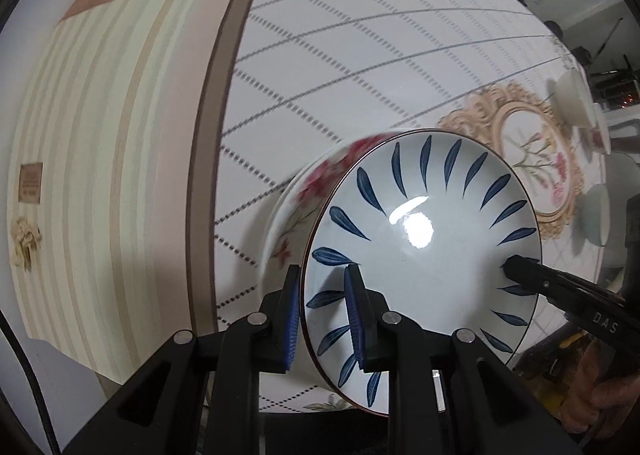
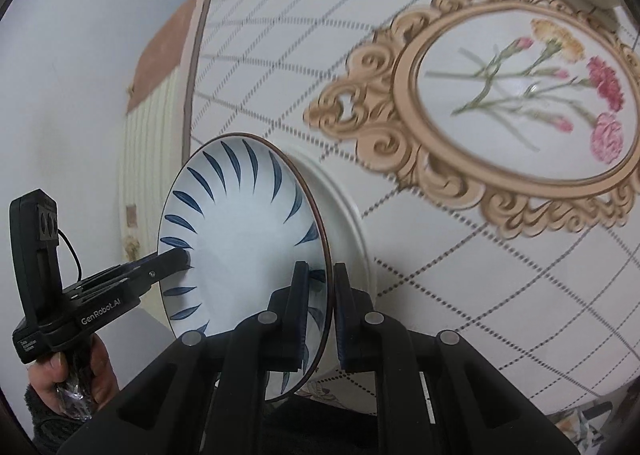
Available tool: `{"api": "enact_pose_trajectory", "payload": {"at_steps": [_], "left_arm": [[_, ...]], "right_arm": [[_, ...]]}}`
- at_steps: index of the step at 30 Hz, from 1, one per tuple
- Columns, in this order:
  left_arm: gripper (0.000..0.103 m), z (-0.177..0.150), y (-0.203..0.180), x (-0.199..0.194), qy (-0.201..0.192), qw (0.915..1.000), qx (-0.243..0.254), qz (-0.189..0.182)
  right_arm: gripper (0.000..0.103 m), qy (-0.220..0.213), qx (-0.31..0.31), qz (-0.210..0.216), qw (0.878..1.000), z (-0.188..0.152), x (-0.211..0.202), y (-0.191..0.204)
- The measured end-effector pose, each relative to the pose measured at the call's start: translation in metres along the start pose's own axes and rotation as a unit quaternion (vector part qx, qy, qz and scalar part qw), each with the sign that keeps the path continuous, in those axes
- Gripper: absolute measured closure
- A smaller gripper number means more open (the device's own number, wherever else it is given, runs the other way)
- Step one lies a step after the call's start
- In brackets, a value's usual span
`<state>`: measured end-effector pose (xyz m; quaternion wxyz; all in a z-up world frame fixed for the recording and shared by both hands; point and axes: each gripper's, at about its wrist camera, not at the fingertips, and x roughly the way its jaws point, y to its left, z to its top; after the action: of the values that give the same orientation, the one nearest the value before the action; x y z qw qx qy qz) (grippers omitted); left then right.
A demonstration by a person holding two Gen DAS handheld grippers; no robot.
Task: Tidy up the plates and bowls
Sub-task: 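Carry the blue-striped plate with both tools and lower it onto the pink-flower plate, then open both tools and lift them away from the plate stack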
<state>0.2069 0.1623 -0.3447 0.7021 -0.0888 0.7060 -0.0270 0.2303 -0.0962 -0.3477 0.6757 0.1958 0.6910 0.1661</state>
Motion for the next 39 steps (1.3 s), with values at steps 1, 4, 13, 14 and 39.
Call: {"api": "enact_pose_trajectory", "payload": {"at_steps": [1, 4, 13, 14, 39], "left_arm": [[0.085, -0.001, 0.001, 0.002, 0.002, 1.0000, 0.000, 0.003], [0.084, -0.003, 0.002, 0.009, 0.007, 0.9999, 0.001, 0.011], [0.085, -0.003, -0.012, 0.019, 0.008, 0.9988, 0.019, 0.046], [0.085, -0.004, -0.015, 0.020, 0.007, 0.9984, 0.022, 0.052], [0.086, -0.016, -0.065, 0.001, -0.009, 0.9890, 0.025, 0.146]], "right_arm": [[0.090, 0.002, -0.002, -0.002, 1.000, 0.002, 0.004, 0.001], [0.090, 0.008, -0.010, -0.012, 1.000, -0.002, 0.015, 0.003], [0.090, 0.010, -0.025, -0.044, 0.999, 0.001, 0.025, 0.011], [0.090, 0.008, -0.029, -0.050, 0.998, 0.001, 0.024, 0.012], [0.064, 0.007, -0.082, -0.211, 0.974, -0.007, 0.025, 0.056]]}}
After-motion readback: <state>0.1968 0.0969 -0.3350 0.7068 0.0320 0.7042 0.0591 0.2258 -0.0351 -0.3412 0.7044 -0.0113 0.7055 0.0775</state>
